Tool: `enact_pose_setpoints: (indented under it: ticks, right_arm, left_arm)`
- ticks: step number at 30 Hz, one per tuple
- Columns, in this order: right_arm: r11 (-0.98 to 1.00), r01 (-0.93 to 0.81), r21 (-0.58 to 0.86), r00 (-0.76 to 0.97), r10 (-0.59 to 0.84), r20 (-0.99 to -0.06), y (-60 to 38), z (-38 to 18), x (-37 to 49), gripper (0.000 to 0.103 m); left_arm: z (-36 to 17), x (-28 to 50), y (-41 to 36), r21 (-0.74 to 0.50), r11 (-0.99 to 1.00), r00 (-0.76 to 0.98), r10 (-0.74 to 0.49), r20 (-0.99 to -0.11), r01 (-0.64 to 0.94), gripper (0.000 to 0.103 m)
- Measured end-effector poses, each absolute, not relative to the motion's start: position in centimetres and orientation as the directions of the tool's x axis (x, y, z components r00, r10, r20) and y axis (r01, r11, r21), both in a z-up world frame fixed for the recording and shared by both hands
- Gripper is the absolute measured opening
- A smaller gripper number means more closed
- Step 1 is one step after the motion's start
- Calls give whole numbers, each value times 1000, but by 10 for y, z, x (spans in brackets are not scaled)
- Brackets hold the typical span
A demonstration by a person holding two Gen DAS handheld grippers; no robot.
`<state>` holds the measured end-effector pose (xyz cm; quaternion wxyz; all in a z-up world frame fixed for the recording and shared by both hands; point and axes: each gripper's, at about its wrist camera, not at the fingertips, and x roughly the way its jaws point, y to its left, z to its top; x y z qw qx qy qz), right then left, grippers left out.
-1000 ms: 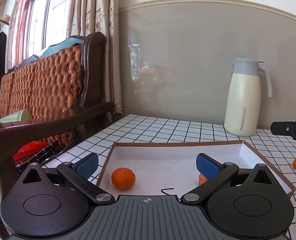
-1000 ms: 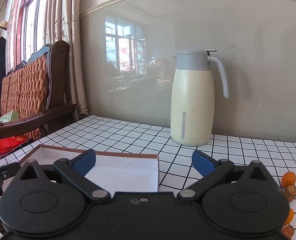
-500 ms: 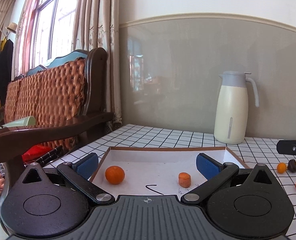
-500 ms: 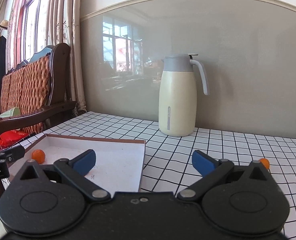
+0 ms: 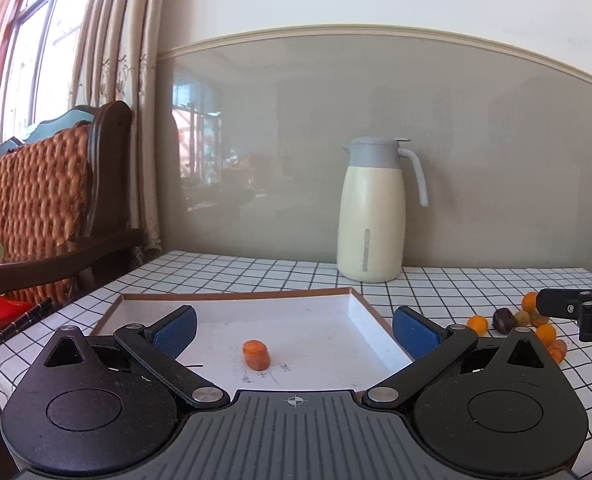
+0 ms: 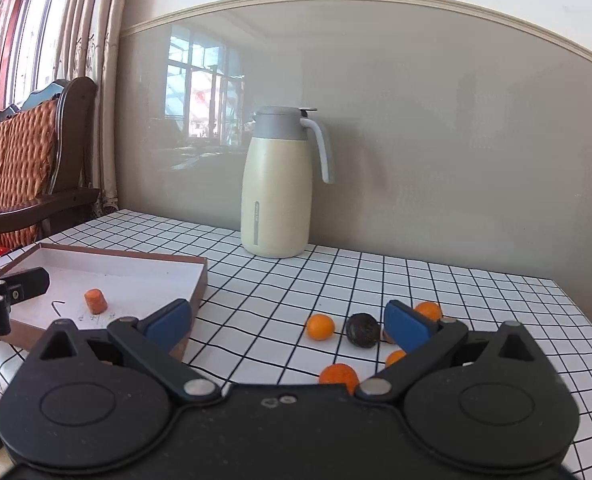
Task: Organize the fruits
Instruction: 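Move both open tools back from the box to the fruit group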
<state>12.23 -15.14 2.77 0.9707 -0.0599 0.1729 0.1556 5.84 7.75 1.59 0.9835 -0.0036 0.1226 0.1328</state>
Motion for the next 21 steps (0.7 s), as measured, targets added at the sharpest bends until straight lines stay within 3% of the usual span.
enact_pose_setpoints:
  ticks: [11, 21]
  right_arm:
    - [966, -254, -42, 899, 219, -380, -199, 19, 121, 90]
    - [980, -185, -70, 900, 141, -413, -231, 4, 130, 88]
  left_arm:
    - [6, 70, 25, 58, 991, 967, 132, -219, -123, 103]
    - [-7, 102, -28, 108, 994, 966, 44, -254, -17, 103]
